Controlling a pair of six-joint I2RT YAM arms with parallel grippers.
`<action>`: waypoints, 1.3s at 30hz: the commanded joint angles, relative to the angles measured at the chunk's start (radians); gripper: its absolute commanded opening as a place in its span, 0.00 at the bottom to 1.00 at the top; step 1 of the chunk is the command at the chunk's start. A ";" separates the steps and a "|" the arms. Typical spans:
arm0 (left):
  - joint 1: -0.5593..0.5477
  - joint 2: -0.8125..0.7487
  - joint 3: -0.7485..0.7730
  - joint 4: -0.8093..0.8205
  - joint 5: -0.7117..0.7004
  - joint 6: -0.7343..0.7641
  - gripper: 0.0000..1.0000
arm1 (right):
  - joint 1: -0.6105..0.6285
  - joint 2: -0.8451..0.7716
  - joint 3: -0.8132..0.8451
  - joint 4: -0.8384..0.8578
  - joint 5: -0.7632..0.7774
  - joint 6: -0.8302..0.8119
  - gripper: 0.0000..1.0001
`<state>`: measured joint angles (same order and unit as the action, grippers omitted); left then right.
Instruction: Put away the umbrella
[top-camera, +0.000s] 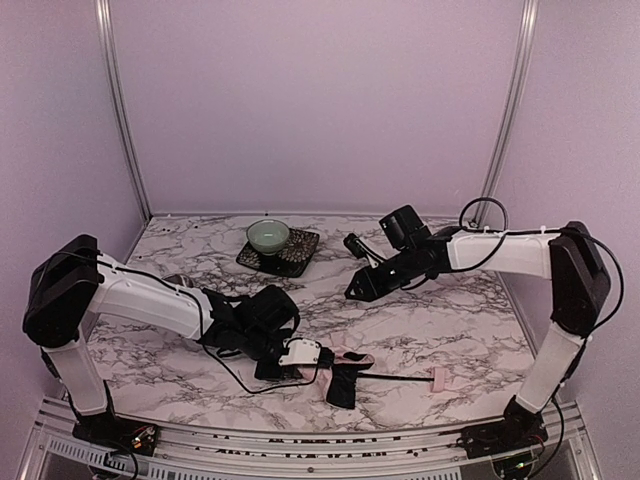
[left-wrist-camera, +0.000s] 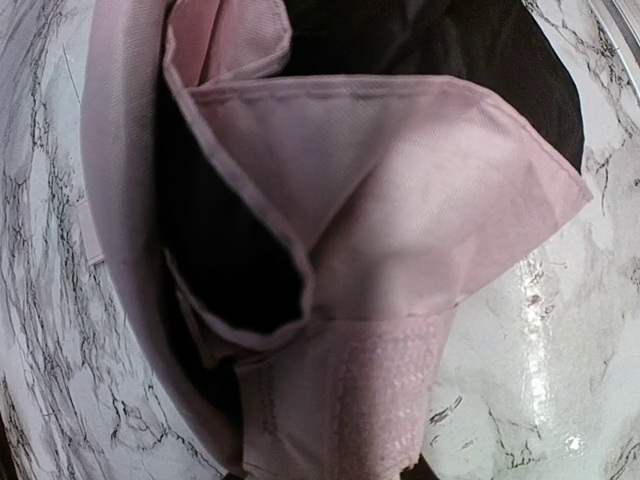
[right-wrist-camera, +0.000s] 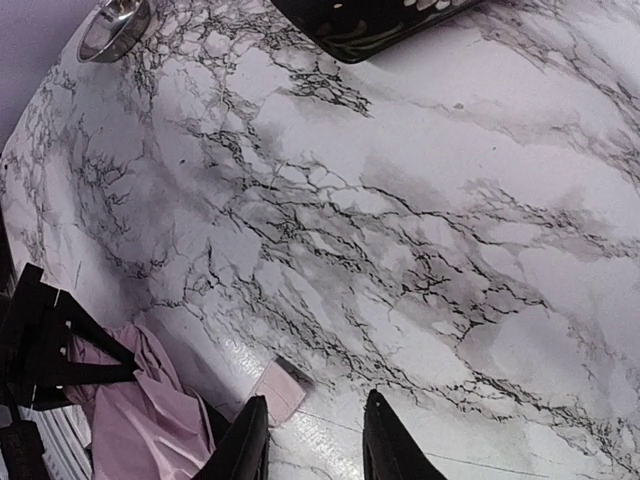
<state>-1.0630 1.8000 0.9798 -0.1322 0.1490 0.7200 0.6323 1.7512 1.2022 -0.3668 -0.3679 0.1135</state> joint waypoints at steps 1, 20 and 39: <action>0.011 0.062 -0.003 -0.172 0.058 -0.078 0.00 | 0.000 -0.081 -0.010 -0.034 -0.083 -0.080 0.32; 0.214 0.010 0.357 -0.373 0.008 -0.436 0.00 | -0.065 -0.359 -0.136 0.160 -0.220 -0.071 0.36; 0.271 -0.064 0.823 -0.657 -0.219 -0.501 0.00 | 0.060 -0.404 -0.449 0.846 -0.186 0.048 0.43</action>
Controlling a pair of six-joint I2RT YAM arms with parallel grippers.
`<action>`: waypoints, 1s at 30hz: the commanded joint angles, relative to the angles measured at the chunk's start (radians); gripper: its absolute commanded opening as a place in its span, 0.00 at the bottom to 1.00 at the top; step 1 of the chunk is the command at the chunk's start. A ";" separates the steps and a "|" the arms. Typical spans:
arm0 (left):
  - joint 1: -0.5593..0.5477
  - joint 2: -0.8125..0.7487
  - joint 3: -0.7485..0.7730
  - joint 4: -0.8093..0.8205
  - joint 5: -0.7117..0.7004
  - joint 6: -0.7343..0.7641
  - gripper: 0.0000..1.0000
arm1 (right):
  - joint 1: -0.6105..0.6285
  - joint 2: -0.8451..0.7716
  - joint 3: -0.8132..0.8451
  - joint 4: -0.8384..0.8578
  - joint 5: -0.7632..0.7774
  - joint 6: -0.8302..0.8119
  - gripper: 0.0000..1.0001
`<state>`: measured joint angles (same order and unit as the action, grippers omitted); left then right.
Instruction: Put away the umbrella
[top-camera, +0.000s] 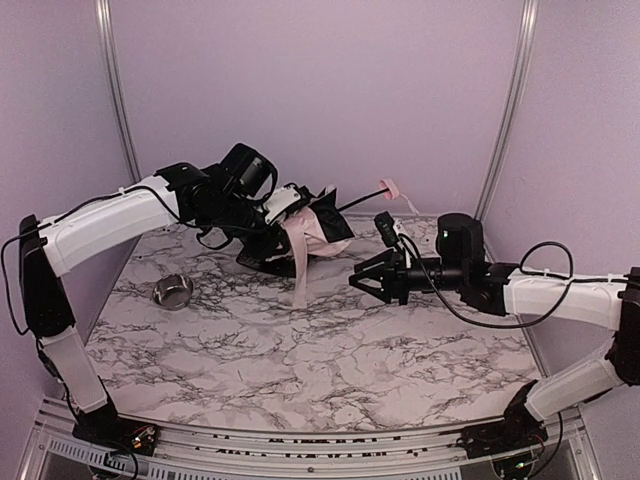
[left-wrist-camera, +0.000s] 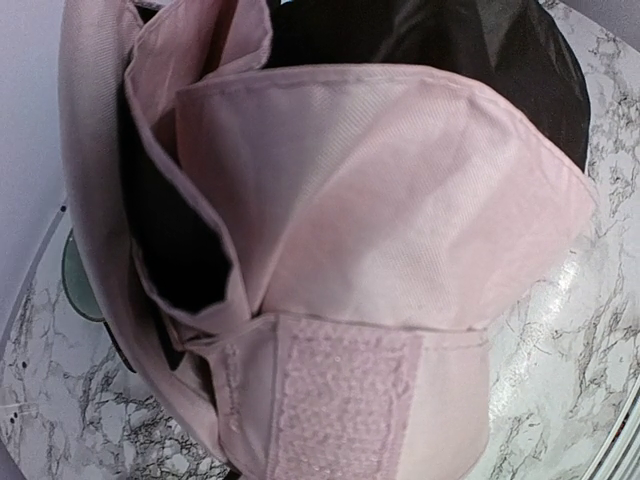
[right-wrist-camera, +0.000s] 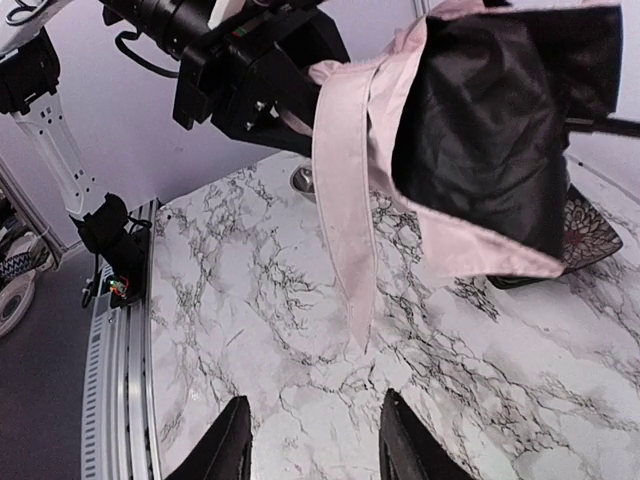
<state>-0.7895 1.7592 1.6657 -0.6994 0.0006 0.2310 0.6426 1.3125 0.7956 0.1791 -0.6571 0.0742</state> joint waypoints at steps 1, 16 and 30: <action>-0.003 -0.024 0.161 -0.102 -0.070 -0.015 0.00 | 0.057 0.057 -0.050 0.345 0.108 0.094 0.44; -0.040 -0.062 0.336 -0.165 -0.021 0.047 0.00 | 0.048 0.366 0.020 0.690 -0.007 0.084 0.78; -0.059 -0.056 0.378 -0.167 0.002 0.058 0.00 | 0.054 0.521 0.105 0.903 -0.206 0.224 0.24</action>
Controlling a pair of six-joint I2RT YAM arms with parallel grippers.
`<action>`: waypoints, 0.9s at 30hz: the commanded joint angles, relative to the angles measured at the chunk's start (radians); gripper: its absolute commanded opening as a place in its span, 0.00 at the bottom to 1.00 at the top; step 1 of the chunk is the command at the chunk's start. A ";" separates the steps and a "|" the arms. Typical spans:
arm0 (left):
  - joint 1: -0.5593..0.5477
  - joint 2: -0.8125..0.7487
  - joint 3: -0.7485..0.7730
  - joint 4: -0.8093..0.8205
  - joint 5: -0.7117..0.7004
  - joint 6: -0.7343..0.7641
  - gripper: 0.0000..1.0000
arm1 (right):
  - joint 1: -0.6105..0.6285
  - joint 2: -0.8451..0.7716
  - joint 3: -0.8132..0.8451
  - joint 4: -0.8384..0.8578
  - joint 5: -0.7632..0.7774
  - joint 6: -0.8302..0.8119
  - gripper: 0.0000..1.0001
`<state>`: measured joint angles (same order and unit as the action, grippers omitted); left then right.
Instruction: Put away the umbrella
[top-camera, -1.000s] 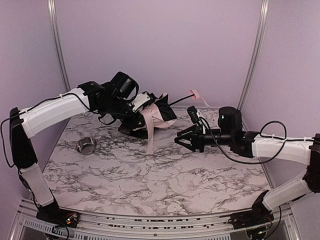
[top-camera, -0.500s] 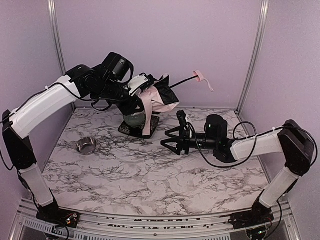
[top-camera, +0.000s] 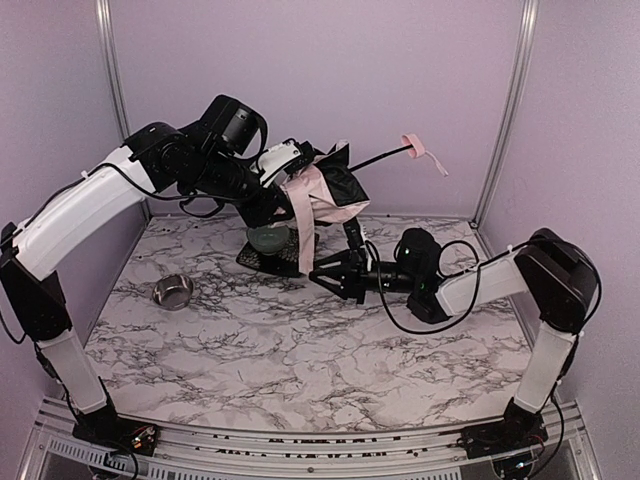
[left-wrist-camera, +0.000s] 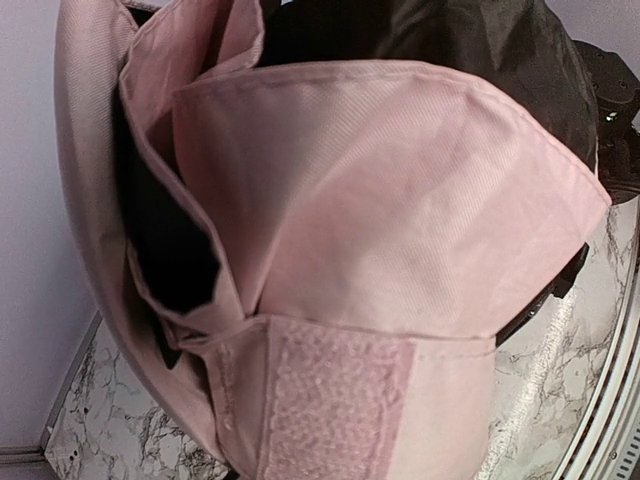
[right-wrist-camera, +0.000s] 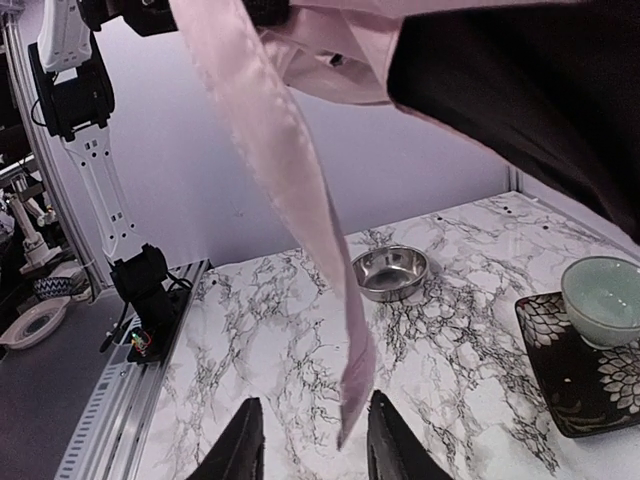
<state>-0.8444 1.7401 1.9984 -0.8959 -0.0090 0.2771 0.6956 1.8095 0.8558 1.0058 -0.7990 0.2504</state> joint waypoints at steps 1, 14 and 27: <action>-0.003 -0.038 0.046 0.029 0.011 0.013 0.00 | 0.001 0.027 0.040 0.088 -0.063 0.054 0.17; -0.004 -0.036 0.056 0.031 0.035 0.019 0.00 | 0.012 0.080 0.069 0.082 -0.028 0.086 0.13; 0.074 -0.060 0.015 0.148 0.032 -0.034 0.00 | 0.010 -0.025 -0.145 0.115 0.036 0.144 0.00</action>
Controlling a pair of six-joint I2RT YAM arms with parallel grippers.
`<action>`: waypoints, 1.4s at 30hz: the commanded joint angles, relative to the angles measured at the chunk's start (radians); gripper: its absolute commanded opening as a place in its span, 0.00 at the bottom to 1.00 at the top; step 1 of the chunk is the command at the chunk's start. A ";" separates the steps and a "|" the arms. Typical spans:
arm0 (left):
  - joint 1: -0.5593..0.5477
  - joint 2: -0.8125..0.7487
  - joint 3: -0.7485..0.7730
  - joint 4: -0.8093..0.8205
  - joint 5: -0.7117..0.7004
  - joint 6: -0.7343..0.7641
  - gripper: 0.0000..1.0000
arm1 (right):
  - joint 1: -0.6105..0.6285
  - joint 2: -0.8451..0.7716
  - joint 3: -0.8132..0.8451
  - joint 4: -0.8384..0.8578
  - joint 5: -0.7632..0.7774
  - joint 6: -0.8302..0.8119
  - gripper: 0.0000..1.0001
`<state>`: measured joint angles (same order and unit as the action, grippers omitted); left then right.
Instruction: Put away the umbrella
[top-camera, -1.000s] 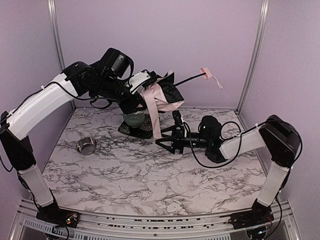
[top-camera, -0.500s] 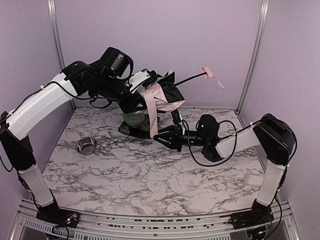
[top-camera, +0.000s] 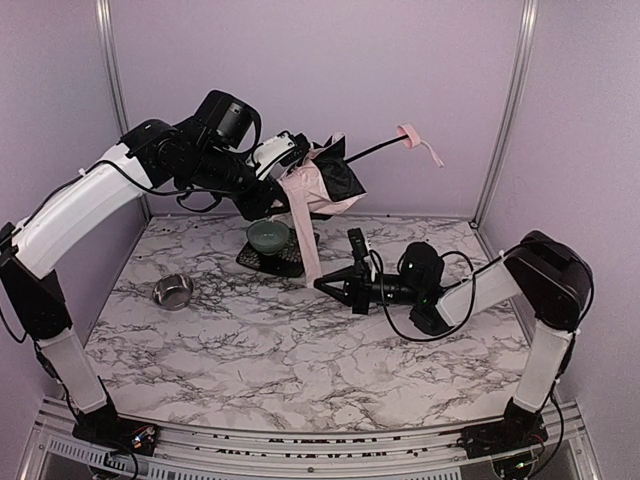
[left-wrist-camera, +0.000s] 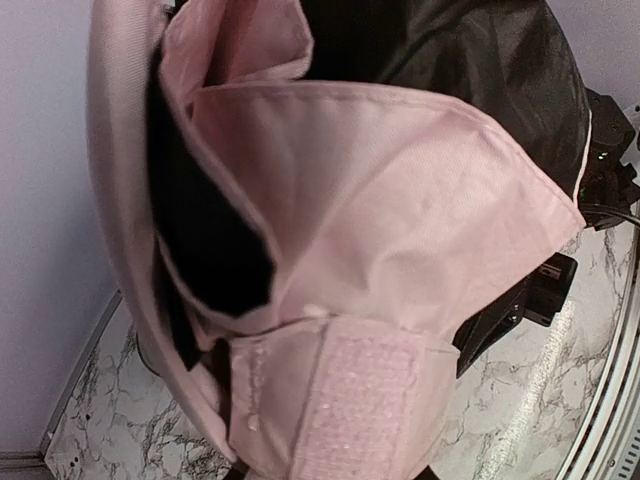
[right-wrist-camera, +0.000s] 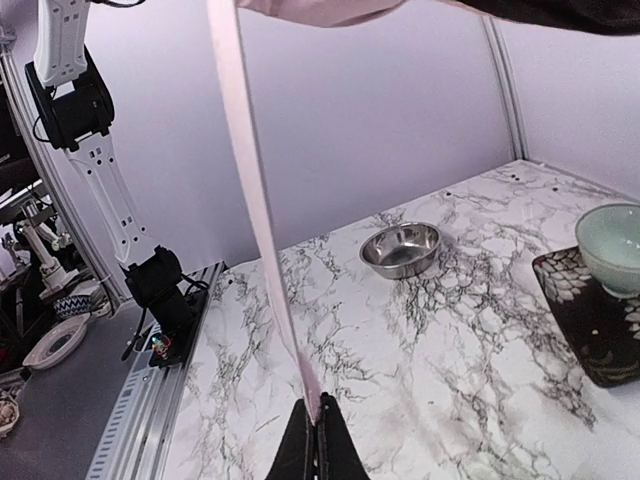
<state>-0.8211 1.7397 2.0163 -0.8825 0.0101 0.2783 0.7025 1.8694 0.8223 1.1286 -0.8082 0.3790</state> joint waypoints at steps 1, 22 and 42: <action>0.054 -0.059 -0.006 0.141 0.021 -0.035 0.00 | 0.003 -0.117 -0.147 -0.026 0.064 0.007 0.00; -0.020 -0.432 -0.558 0.124 0.885 0.540 0.00 | -0.328 -0.280 0.068 -0.366 -0.007 -0.237 0.00; -0.195 -0.179 -0.665 -0.098 0.490 0.754 0.00 | -0.112 -0.495 0.258 -0.740 0.231 -0.806 0.00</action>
<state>-0.9459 1.4796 1.4162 -0.6353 0.4488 0.9722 0.5468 1.4418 1.0908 0.2489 -0.9939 -0.3023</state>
